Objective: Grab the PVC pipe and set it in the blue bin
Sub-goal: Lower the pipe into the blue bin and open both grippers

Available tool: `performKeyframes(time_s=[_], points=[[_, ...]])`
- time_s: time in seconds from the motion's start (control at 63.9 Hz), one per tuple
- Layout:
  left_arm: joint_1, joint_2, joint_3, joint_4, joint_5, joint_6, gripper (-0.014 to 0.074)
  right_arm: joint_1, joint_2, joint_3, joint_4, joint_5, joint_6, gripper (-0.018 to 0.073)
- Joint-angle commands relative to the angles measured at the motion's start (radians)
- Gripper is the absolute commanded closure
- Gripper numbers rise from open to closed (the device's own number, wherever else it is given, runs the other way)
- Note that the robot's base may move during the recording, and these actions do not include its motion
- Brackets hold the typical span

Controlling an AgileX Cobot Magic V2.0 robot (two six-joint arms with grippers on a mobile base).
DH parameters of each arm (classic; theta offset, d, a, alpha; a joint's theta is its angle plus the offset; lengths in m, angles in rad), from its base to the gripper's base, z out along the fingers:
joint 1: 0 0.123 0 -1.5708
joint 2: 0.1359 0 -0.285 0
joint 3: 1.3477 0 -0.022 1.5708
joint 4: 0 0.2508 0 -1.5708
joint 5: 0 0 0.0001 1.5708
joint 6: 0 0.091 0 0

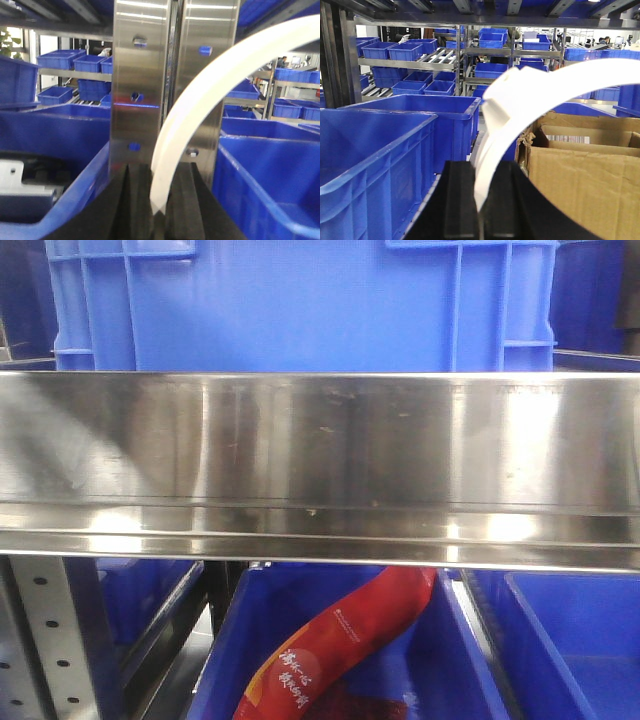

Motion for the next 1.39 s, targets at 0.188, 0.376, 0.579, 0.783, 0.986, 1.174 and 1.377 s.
performKeyframes(time_s=[0.188, 0.376, 0.579, 0.783, 0.986, 1.174, 1.377], points=[[-0.106, 0.053, -0.219, 0.009, 0.171, 0.041, 0.0707, 0.055, 0.047, -0.166, -0.003, 0.062, -0.016, 0.0728], [-0.303, 0.219, -0.367, 0.033, 0.244, 0.077, 0.0707, 0.194, 0.191, -0.293, -0.003, 0.077, -0.016, 0.0728], [-0.5, 0.438, -0.53, 0.11, 0.234, 0.077, 0.0707, 0.377, 0.381, -0.4, -0.003, 0.068, -0.016, 0.0728], [-0.52, 0.654, -0.736, 0.103, 0.203, 0.069, 0.0707, 0.506, 0.575, -0.534, -0.003, 0.066, -0.016, 0.0728], [-0.481, 0.855, -0.945, 0.018, 0.356, 0.035, 0.0707, 0.56, 0.747, -0.653, -0.003, 0.117, -0.014, 0.0728], [-0.477, 0.95, -0.995, 0.016, 0.388, 0.024, 0.0707, 0.569, 0.845, -0.691, -0.003, 0.189, -0.014, 0.0728], [-0.477, 0.969, -0.995, 0.016, 0.438, 0.024, 0.0568, 0.569, 0.855, -0.692, -0.003, 0.219, -0.014, 0.0549]])
